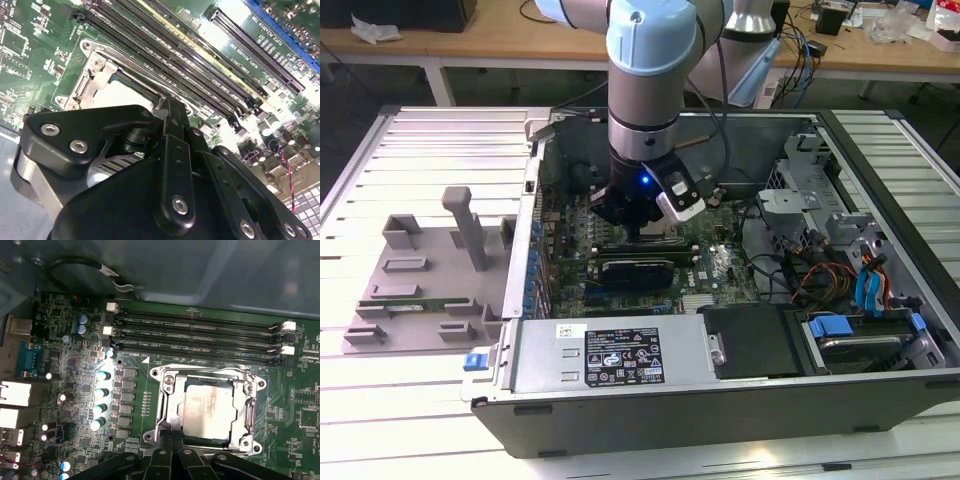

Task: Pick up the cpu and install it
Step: 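Install the second cpu locking lever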

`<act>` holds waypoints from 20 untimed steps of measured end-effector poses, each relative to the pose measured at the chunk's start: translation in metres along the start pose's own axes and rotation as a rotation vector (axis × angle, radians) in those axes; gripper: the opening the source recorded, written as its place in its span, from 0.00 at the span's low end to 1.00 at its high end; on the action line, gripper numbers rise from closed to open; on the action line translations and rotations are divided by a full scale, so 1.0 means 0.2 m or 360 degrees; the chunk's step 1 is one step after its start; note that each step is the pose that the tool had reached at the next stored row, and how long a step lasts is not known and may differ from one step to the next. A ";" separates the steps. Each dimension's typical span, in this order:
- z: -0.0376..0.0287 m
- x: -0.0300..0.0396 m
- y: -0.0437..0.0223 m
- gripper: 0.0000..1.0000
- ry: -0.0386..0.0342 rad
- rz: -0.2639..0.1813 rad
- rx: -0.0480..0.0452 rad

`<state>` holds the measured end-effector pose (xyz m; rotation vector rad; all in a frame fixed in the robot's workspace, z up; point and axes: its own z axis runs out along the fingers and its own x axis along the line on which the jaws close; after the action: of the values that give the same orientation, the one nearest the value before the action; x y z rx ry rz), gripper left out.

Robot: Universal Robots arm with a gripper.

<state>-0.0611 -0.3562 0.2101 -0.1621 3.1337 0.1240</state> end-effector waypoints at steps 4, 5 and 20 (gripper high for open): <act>-0.026 -0.002 0.016 0.11 0.0002 0.0000 0.0017; -0.033 -0.003 0.020 0.11 0.0002 0.0000 0.0020; -0.079 -0.015 0.110 0.11 0.0004 0.0000 0.0040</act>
<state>-0.0603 -0.3354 0.2277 -0.1624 3.1364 0.0848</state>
